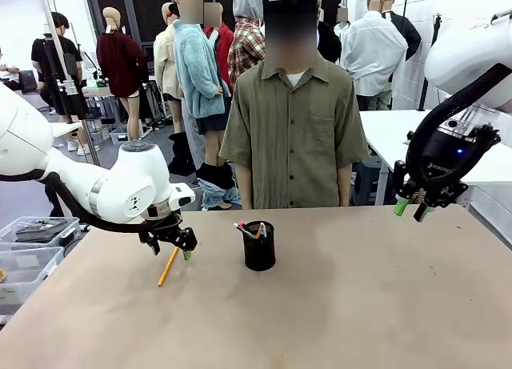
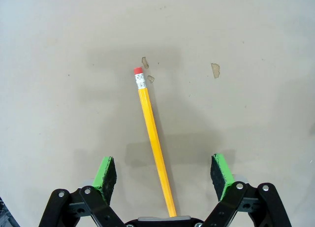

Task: Place the pens into the pen holder.
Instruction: Pick up a writing instrument from the table and place it into the Pen holder.

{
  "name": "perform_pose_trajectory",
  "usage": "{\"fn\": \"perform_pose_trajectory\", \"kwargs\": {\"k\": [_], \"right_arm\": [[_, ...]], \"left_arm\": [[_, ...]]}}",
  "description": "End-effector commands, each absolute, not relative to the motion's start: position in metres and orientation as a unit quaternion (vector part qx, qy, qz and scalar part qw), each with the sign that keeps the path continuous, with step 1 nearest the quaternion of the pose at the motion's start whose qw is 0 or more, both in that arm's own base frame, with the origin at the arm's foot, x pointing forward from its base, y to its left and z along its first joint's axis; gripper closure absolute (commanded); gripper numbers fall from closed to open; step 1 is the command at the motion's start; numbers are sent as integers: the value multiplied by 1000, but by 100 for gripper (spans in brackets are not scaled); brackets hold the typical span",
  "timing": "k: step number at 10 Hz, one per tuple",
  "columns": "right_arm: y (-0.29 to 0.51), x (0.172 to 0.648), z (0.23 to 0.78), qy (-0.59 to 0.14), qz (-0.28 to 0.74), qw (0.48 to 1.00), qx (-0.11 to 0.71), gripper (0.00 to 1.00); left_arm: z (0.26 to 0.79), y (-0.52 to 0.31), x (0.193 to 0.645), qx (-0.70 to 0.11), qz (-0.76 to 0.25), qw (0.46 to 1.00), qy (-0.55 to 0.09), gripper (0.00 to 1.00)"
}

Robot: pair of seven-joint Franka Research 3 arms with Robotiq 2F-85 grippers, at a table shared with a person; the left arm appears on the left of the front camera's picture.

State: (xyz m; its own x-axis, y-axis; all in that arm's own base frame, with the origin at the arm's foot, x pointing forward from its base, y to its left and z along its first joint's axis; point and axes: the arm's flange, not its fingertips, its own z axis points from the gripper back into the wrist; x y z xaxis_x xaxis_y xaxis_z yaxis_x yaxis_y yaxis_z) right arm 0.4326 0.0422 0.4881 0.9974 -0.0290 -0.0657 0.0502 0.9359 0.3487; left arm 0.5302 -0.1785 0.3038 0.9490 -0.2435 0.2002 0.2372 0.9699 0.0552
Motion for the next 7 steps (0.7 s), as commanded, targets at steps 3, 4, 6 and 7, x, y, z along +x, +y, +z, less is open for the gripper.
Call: {"fn": "perform_pose_trajectory", "kwargs": {"k": [3,4,6,7], "right_arm": [[42,430,483,20,-13,983,181,55],[42,430,483,20,-13,983,181,55],[42,430,483,20,-13,983,181,55],[42,430,483,20,-13,983,181,55]], "left_arm": [[301,-174,535,20,-146,984,-97,32],[302,-174,535,20,-150,984,-95,52],[301,-174,535,19,-154,984,-90,92],[300,-174,535,17,-158,984,-82,100]]}}
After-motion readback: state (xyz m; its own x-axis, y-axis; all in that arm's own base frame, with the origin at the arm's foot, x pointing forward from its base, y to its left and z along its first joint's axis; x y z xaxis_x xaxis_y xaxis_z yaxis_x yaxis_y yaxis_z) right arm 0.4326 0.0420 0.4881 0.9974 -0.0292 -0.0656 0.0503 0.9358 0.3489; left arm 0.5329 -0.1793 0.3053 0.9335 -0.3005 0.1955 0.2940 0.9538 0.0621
